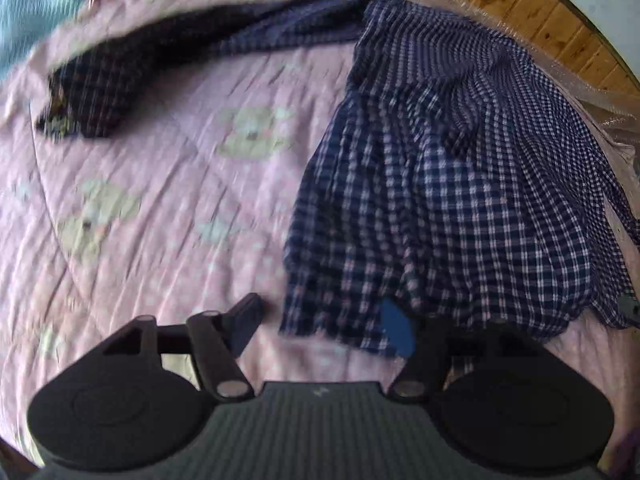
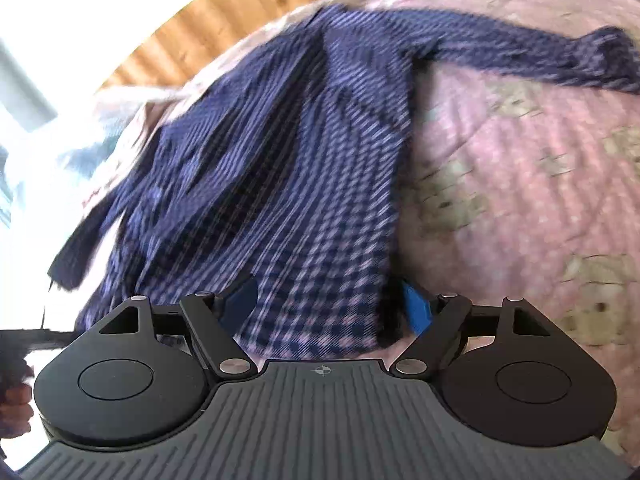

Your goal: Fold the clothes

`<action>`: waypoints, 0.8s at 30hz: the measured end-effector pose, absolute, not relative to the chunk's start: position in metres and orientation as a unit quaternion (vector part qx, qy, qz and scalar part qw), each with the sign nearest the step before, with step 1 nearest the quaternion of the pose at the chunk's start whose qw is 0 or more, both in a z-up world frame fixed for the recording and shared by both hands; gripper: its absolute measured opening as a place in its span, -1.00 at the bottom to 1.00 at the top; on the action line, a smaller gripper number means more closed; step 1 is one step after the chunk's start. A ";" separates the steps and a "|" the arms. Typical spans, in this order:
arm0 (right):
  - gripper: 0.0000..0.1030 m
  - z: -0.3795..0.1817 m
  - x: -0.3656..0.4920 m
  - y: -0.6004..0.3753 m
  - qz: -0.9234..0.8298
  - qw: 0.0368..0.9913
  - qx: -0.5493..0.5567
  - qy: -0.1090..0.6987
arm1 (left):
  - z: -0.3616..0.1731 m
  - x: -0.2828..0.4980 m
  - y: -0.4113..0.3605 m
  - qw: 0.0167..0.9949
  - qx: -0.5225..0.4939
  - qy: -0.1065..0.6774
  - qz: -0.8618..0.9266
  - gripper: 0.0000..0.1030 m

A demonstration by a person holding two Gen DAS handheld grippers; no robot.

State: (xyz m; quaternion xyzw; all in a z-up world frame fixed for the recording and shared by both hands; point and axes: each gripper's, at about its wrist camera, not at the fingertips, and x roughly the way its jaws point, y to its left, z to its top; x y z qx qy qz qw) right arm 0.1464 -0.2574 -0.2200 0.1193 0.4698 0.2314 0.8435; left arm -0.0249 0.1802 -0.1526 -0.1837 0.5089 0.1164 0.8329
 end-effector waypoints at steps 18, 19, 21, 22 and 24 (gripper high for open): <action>-0.15 -0.189 0.249 -0.321 0.121 0.796 0.338 0.487 | -0.129 0.073 0.254 0.816 -0.234 0.509 0.143 -0.57; -0.12 -0.191 0.240 -0.321 0.124 0.794 0.345 0.485 | -0.130 0.065 0.252 0.817 -0.240 0.505 0.141 -0.50; 0.06 -0.193 0.217 -0.321 0.142 0.791 0.366 0.470 | -0.127 0.049 0.249 0.817 -0.255 0.499 0.135 -0.43; 0.07 -0.195 0.207 -0.322 0.146 0.787 0.377 0.466 | -0.129 0.044 0.250 0.816 -0.263 0.497 0.135 -0.43; 0.08 -0.201 0.190 -0.322 0.153 0.778 0.399 0.461 | -0.126 0.034 0.251 0.815 -0.278 0.488 0.141 -0.27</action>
